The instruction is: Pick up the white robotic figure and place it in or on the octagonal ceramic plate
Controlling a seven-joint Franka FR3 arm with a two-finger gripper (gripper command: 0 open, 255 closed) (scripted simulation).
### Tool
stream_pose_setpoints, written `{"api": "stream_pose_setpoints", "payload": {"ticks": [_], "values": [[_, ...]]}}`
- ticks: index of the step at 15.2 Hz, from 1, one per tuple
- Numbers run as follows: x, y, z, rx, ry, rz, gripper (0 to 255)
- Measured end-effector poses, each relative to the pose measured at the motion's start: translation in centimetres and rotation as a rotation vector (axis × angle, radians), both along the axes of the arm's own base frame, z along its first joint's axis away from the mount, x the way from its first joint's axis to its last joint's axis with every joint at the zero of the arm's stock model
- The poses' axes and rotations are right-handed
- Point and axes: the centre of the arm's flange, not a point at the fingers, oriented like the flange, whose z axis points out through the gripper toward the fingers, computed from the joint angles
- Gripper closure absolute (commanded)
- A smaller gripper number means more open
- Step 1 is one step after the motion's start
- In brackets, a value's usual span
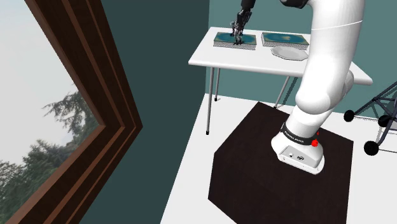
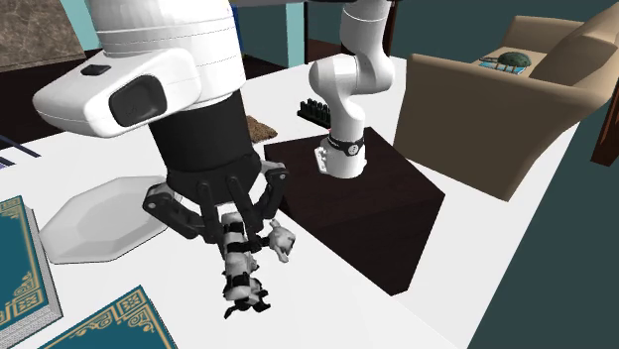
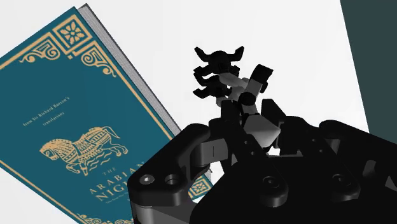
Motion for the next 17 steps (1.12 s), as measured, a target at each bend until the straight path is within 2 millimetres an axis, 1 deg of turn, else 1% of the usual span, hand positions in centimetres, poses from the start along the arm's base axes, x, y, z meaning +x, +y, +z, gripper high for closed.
{"api": "stream_pose_setpoints", "payload": {"ticks": [4, 5, 6, 7, 10, 12, 13, 14, 17], "values": [[0.0, -0.1, 1.8, 0.0, 0.0, 0.0, 255], [-0.5, -0.5, 2.0, 0.0, 0.0, 0.0, 255], [-1.4, -0.9, 2.3, 0.0, 0.0, 0.0, 255], [-2.3, -1.8, 2.7, 0.0, 0.0, -0.001, 255], [-5.3, -4.2, 2.8, 0.0, 0.001, -0.001, 255], [-7.6, -5.4, 2.6, 0.001, 0.0, -0.001, 255], [-8.3, -6.3, 2.9, 0.0, 0.0, -0.001, 255], [-9.1, -7.0, 2.6, 0.001, 0.0, -0.001, 255], [-12.3, -9.7, 3.4, 0.0, 0.0, -0.002, 255]]}}
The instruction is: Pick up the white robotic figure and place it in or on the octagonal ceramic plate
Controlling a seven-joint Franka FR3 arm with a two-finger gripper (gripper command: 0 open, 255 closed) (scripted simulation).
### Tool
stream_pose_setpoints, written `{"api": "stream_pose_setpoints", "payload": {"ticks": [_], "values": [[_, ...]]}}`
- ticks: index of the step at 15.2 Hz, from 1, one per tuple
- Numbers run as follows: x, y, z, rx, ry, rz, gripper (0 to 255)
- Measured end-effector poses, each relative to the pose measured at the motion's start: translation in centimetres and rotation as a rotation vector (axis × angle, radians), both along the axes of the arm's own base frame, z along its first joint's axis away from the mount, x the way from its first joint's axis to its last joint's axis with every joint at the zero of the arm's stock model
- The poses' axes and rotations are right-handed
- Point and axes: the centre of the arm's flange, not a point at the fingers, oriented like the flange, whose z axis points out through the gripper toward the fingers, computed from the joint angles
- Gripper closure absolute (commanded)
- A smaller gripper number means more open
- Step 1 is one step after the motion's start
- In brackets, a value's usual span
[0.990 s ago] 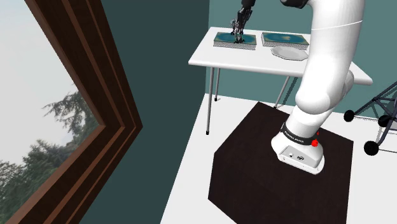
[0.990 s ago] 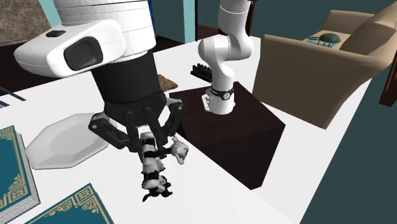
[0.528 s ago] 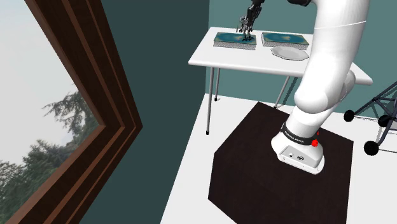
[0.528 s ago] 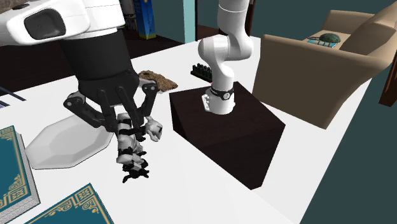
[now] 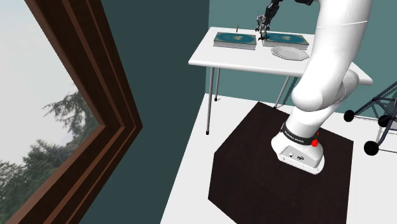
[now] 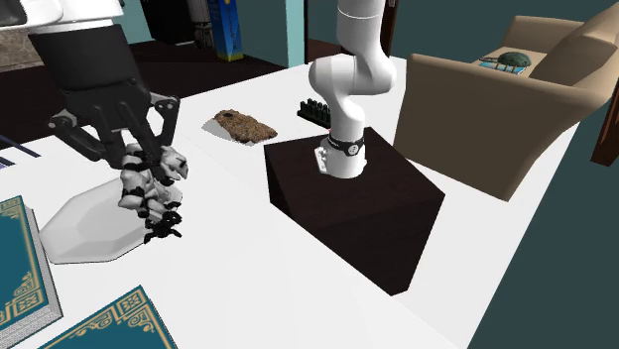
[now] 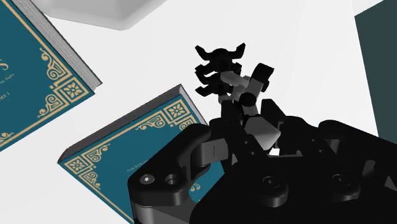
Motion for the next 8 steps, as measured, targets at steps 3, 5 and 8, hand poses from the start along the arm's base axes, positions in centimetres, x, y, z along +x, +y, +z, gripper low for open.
{"api": "stream_pose_setpoints", "payload": {"ticks": [3, 5, 8], "values": [[-3.1, -2.2, 0.2, 0.0, 0.0, 0.0, 255], [-5.1, -4.1, 0.4, -0.001, 0.0, 0.0, 255], [-8.3, -6.7, 0.7, 0.0, 0.0, 0.0, 255]]}}
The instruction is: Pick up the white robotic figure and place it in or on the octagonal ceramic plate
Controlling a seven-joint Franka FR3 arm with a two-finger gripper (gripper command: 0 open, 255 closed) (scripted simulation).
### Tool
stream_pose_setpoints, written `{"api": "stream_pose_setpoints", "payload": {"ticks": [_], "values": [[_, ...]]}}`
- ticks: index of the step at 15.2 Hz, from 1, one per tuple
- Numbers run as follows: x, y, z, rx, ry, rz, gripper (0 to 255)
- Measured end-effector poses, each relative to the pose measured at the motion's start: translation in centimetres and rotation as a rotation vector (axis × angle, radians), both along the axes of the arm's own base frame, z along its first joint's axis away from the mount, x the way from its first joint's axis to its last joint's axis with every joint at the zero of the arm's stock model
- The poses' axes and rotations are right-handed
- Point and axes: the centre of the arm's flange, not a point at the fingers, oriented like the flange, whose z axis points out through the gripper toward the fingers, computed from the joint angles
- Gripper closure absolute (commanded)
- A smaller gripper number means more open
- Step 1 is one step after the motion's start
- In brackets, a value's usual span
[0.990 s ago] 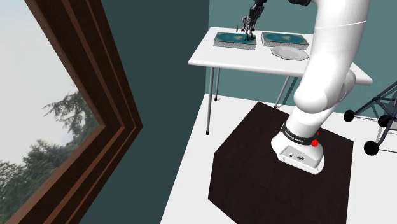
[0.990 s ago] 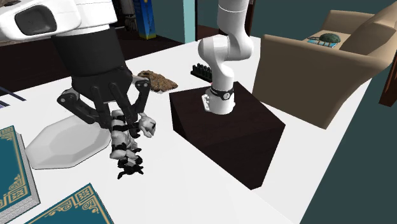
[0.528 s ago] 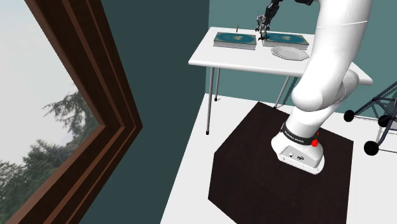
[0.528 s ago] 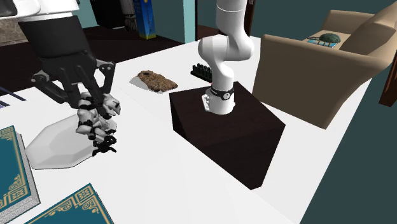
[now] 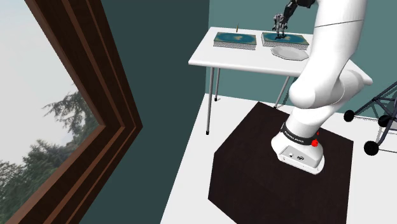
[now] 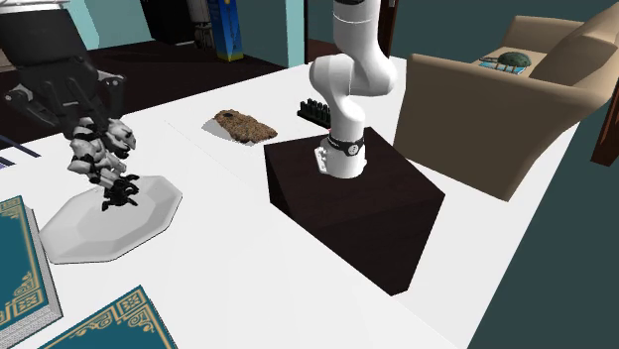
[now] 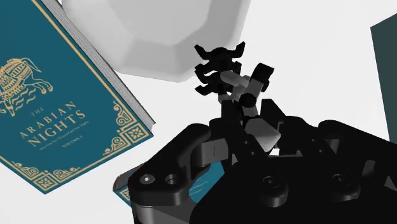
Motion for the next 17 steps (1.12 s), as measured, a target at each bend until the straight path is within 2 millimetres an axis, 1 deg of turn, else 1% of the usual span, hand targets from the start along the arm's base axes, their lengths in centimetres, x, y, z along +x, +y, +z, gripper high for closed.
{"api": "stream_pose_setpoints", "payload": {"ticks": [6, 8, 9, 11, 17], "values": [[-6.4, -4.3, 0.7, 0.0, 0.0, 0.0, 255], [-8.6, -6.2, 0.6, -0.001, 0.0, -0.001, 255], [-9.3, -6.7, 0.5, 0.0, 0.0, 0.0, 255], [-9.8, -7.1, -0.4, 0.001, 0.0, 0.001, 255], [-10.0, -7.2, -3.3, 0.001, 0.0, 0.001, 255]]}}
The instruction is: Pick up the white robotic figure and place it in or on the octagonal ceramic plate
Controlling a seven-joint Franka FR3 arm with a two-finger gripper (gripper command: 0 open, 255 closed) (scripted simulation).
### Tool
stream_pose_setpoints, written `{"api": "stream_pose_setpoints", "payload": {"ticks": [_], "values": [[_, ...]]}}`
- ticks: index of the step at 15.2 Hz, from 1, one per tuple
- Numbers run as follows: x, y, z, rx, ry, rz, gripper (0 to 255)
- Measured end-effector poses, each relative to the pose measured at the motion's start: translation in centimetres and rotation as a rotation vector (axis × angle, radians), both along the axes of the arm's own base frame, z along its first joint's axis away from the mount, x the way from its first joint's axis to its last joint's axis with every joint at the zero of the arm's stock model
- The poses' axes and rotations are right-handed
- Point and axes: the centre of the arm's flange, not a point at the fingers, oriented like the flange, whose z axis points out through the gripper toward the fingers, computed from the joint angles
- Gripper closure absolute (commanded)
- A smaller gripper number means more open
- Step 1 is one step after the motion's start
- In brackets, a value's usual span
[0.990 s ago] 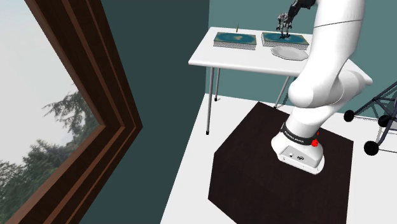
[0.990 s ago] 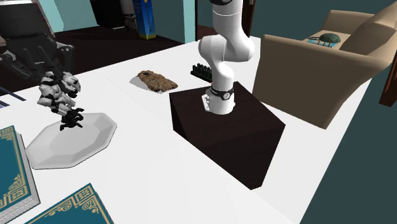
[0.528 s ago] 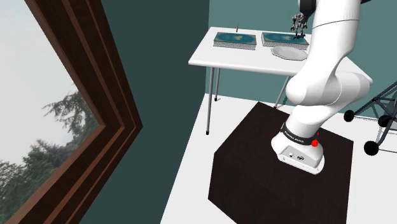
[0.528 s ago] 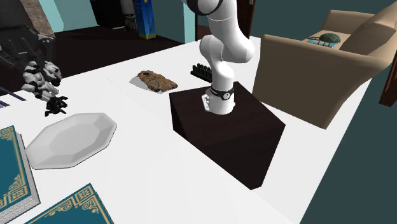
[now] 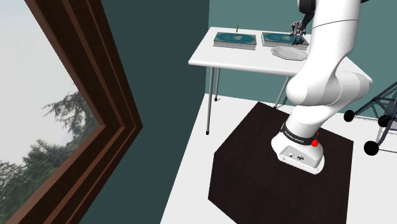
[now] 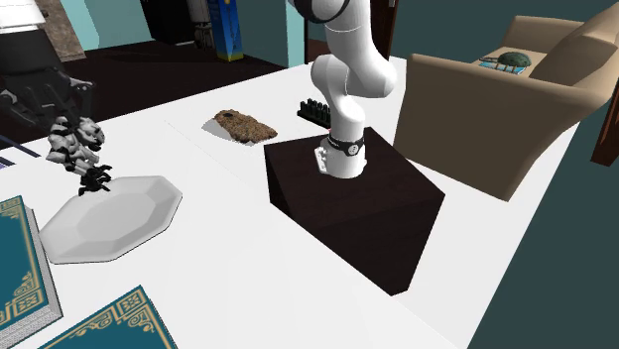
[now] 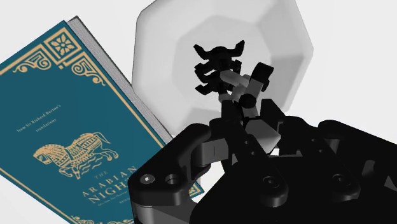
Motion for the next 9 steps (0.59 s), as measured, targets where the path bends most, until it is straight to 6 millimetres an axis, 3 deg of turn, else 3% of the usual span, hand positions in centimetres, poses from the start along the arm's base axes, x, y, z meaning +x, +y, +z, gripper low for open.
{"api": "stream_pose_setpoints", "payload": {"ticks": [9], "values": [[0.1, -0.1, -4.9, 0.0, 0.0, 0.0, 255]]}}
